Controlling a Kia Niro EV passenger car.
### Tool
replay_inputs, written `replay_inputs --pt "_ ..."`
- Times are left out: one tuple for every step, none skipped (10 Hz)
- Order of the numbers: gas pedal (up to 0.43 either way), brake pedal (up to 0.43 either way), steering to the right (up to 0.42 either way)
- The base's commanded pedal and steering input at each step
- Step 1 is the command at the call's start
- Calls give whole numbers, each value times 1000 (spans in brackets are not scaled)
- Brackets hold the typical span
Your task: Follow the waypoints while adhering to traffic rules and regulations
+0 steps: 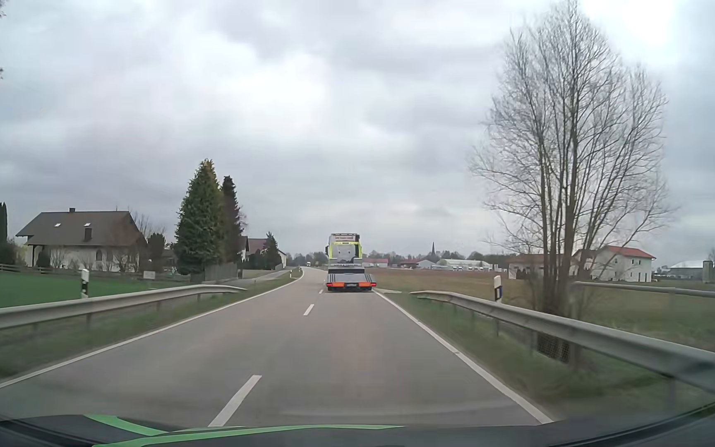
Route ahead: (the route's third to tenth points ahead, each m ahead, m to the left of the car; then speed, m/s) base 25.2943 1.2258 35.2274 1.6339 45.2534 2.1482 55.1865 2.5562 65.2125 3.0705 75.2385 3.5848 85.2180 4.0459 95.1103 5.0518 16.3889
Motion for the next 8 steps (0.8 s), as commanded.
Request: replay_inputs --pt "157 0 -5" --pt "157 0 -5" --pt "157 0 -5" --pt "157 0 -5" --pt "157 0 -5" --pt "169 0 -5" --pt "169 0 -5" --pt "169 0 -5"
